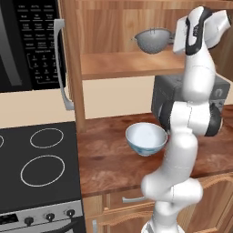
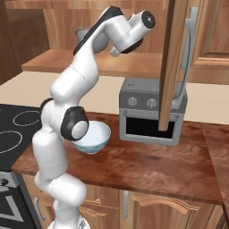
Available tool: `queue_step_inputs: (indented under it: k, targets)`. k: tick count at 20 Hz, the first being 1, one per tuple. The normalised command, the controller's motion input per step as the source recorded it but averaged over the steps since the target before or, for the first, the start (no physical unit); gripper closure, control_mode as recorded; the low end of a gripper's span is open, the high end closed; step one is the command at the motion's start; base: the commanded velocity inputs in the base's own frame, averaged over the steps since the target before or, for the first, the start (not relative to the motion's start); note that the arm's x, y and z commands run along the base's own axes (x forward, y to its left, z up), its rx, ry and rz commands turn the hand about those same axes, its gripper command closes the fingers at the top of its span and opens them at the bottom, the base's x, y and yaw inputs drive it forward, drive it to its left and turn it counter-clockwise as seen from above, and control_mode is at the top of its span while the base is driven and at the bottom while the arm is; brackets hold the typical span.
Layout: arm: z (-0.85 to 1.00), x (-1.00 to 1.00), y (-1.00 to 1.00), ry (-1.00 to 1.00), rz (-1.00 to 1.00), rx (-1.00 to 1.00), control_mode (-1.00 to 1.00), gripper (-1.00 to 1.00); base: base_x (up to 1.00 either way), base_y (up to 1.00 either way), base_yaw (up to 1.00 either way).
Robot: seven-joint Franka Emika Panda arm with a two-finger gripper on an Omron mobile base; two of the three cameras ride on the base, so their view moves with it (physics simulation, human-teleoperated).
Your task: Open the cabinet and setup a tea strainer by placing it in the bowl upright.
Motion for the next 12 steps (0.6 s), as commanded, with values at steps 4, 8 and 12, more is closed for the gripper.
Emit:
queue_step_inputs:
  k: [4, 8, 12]
  targets:
    - [0.0, -0.61, 0.23, -0.13, -0.12, 0.0, -1.0, 1.0, 0.0, 0.0, 0.0]
    - [0.0, -0.67, 0.26, -0.17, -0.16, 0.0, -1.0, 1.0, 0.0, 0.0, 0.0]
    - [0.0, -0.62, 0.26, -0.1, -0.18, -0.01, -1.0, 1.0, 0.0, 0.0, 0.0]
